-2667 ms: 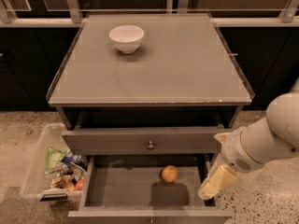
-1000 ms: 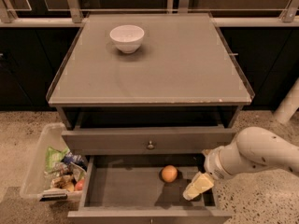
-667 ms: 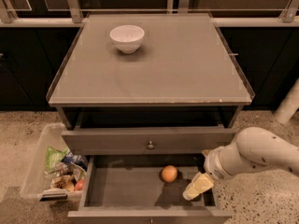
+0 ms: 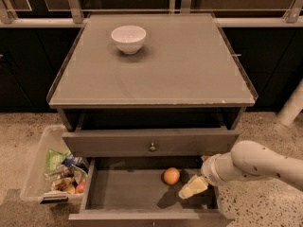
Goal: Pick orange from middle drawer and place on counter
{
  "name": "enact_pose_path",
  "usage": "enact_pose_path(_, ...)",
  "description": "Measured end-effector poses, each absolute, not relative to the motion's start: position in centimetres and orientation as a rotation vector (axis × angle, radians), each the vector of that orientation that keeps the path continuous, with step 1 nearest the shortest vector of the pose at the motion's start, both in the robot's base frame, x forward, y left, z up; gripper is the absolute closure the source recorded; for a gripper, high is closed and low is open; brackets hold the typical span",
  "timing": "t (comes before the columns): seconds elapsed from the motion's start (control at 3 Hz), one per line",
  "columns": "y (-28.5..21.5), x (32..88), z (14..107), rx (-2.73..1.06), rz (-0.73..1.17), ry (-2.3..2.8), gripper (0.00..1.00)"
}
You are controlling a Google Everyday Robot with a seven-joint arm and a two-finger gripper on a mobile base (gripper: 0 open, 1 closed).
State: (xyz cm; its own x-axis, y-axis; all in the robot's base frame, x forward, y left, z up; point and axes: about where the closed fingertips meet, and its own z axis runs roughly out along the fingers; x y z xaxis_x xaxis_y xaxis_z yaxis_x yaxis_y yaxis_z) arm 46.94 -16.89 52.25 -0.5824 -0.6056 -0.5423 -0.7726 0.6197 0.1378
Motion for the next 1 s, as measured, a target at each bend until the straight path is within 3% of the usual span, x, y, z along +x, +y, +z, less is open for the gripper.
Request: enact_pose_path(1.0,-15.8,50.5,46.2,-0.956,0.468,2.431,0.0)
